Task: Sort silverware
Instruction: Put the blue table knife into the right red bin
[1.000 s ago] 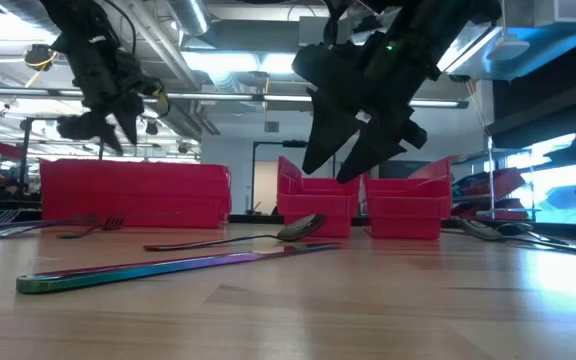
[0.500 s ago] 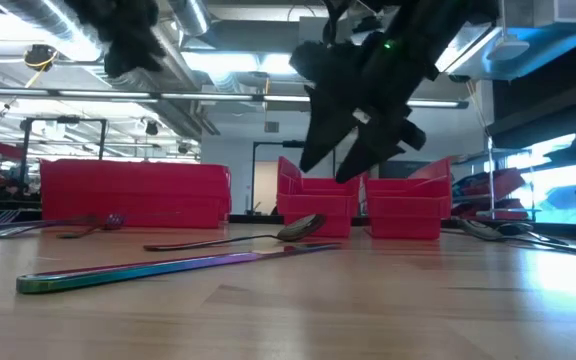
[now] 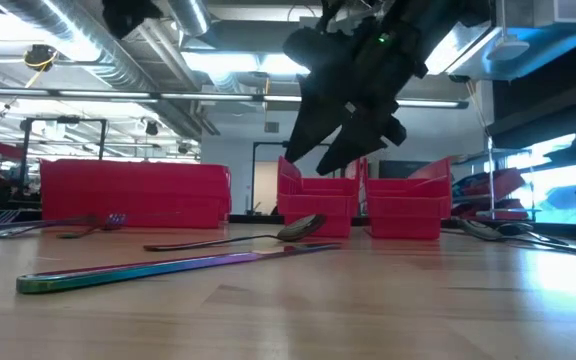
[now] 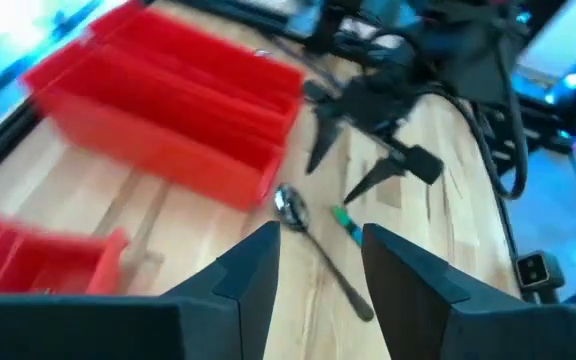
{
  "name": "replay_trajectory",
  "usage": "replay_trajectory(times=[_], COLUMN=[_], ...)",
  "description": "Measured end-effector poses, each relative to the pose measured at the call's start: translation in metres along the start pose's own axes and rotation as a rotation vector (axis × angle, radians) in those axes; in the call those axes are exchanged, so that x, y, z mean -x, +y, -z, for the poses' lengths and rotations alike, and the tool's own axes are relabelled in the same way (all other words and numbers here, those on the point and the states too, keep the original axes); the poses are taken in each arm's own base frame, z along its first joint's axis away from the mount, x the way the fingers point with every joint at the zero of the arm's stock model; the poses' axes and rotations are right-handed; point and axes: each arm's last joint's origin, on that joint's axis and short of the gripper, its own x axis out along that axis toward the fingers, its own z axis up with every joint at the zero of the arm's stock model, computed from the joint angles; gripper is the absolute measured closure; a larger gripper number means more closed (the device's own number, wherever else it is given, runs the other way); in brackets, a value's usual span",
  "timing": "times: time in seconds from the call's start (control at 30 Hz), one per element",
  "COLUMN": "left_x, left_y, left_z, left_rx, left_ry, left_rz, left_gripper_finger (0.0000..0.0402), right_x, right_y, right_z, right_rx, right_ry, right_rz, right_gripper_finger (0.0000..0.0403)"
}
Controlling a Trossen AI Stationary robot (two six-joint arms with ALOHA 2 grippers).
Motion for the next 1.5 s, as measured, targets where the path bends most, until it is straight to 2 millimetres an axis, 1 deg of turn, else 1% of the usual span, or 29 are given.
replay_trajectory(times=[0.07,0.13,0.2,0.27,0.33,0.43,0.53,0.67,0.73,0.9,0.97,1.07,1.2,1.27,1.37,1.43,1.5], left_x=[-0.015,-0.032,-0.050,-0.069,-0.087,-0.103,-0.117,-0.134,-0.146,-0.171,-0.177,-0.180,-0.177,-0.174,-0.174,-0.176,-0.182], left_y=[-0.010,-0.019,-0.030,-0.042,-0.057,-0.077,-0.090,-0.108,-0.117,-0.136,-0.144,-0.154,-0.166,-0.172,-0.181,-0.189,-0.196], left_z=[0.001,0.009,0.020,0.032,0.048,0.067,0.086,0.101,0.111,0.132,0.137,0.138,0.139,0.142,0.149,0.154,0.161], left_rx=[-0.055,-0.103,-0.124,-0.130,-0.179,-0.307,-0.361,-0.321,-0.273,-0.141,-0.108,-0.047,0.034,0.103,0.187,0.208,0.217], left_ry=[-0.042,-0.032,0.002,0.041,0.078,0.099,0.180,0.232,0.275,0.314,0.283,0.185,0.060,0.014,-0.036,-0.079,-0.087], left_rz=[0.057,0.097,0.143,0.231,0.334,0.422,0.385,0.383,0.393,0.389,0.374,0.328,0.227,0.171,0.136,0.134,0.109], left_gripper_finger=[0.0269,0.0269,0.0269,0.0270,0.0270,0.0271,0.0271,0.0271,0.0271,0.0271,0.0274,0.0280,0.0283,0.0283,0.0283,0.0283,0.0283], right_x=[0.000,0.000,0.000,0.000,0.001,0.002,0.004,0.005,0.005,0.005,0.006,0.007,0.010,0.012,0.007,0.000,-0.008], right_y=[0.001,0.002,0.002,0.004,0.007,0.013,0.017,0.021,0.023,0.023,0.024,0.026,0.030,0.031,0.030,0.029,0.026], right_z=[-0.002,-0.003,-0.003,-0.004,-0.006,-0.007,-0.006,-0.006,-0.006,-0.005,-0.004,0.000,0.007,0.010,0.014,0.016,0.019], right_rx=[-0.005,0.008,0.037,0.082,0.178,0.294,0.328,0.359,0.380,0.457,0.487,0.580,0.731,0.786,0.851,0.865,0.901], right_ry=[-0.018,-0.035,-0.039,-0.043,-0.053,-0.067,-0.062,-0.017,-0.025,-0.019,0.011,0.025,0.044,0.058,0.062,0.069,0.083], right_rz=[-0.012,-0.012,-0.018,-0.038,-0.084,-0.153,-0.200,-0.354,-0.366,-0.395,-0.467,-0.508,-0.588,-0.625,-0.607,-0.574,-0.565], right_gripper_finger=[0.0133,0.0133,0.0133,0.0133,0.0133,0.0133,0.0133,0.0133,0.0133,0.0133,0.0133,0.0133,0.0133,0.0133,0.0133,0.0133,0.0133])
